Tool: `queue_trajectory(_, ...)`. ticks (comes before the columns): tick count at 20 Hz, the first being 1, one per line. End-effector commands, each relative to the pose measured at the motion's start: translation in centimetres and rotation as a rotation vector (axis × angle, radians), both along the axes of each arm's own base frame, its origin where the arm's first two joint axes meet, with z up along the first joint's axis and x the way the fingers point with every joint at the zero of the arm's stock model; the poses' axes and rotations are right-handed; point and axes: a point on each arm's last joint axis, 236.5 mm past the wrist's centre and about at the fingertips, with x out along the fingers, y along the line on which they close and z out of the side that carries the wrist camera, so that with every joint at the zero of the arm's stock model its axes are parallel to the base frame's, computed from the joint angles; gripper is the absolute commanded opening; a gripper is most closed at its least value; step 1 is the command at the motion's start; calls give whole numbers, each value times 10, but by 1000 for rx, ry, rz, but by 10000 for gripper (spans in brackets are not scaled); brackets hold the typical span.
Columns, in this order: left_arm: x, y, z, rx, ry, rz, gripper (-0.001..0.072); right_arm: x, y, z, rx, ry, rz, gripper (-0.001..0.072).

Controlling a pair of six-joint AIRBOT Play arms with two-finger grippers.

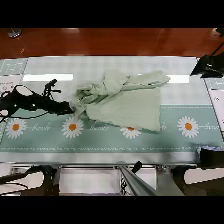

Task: Fold the shirts.

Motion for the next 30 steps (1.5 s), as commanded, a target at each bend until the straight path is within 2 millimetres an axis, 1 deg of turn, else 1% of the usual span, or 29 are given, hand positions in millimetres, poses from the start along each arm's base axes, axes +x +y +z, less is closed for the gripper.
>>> queue_trajectory(1,12,-5,10,-44,-20,18,25,-30,7,-25,62,105,14,543)
queue_trajectory(3,20,-6,21,-50,-53,20,25,-70,16,-66,114,206,13,546)
queue_trajectory(4,24,-8,26,-63,-67,28,25,-91,25,-87,147,243,-3,550)
queue_trajectory(5,28,-11,33,-80,-80,38,25,-109,38,-105,191,259,-12,550)
queue_trajectory(6,31,-14,38,-96,-94,45,25,-123,52,-119,227,262,-21,551)
queue_trajectory(7,34,-17,44,-113,-118,37,25,-132,68,-129,279,251,-39,553)
queue_trajectory(8,36,-19,48,-124,-132,38,25,-137,87,-136,350,230,-68,600)
queue_trajectory(10,38,-19,51,-127,-139,40,25,-147,114,-144,451,207,-109,611)
queue_trajectory(11,39,-19,52,-128,-142,40,25,-154,119,-150,465,216,-122,611)
queue_trajectory(13,38,-21,55,-136,-140,33,25,-176,118,-169,433,268,-126,611)
queue_trajectory(14,37,-22,55,-141,-136,31,25,-182,117,-176,419,281,-130,610)
queue_trajectory(15,37,-22,55,-142,-134,29,25,-184,119,-180,424,281,-146,608)
queue_trajectory(18,39,-21,55,-139,-140,34,25,-184,133,-188,425,270,-141,606)
queue_trajectory(21,39,-21,55,-137,-141,37,25,-173,155,-194,380,226,-88,592)
queue_trajectory(22,39,-21,55,-137,-141,37,25,-169,162,-197,357,213,-87,568)
queue_trajectory(23,39,-21,55,-138,-141,37,25,-166,169,-200,338,203,-84,480)
queue_trajectory(24,40,-21,55,-137,-142,37,25,-164,174,-201,326,196,-81,370)
queue_trajectory(25,40,-21,56,-137,-143,37,25,-164,179,-202,319,191,-65,187)
queue_trajectory(26,41,-21,58,-140,-146,32,25,-165,182,-200,320,192,-49,23)
queue_trajectory(27,42,-20,65,-148,-149,25,24,-162,183,-194,325,183,-36,16)
queue_trajectory(28,46,-20,78,-161,-159,13,24,-154,182,-181,323,148,-18,16)
queue_trajectory(29,51,-22,98,-173,-193,-14,23,-142,178,-165,312,93,3,16)
queue_trajectory(30,59,-22,127,-176,-244,-23,23,-123,175,-136,303,-8,30,16)
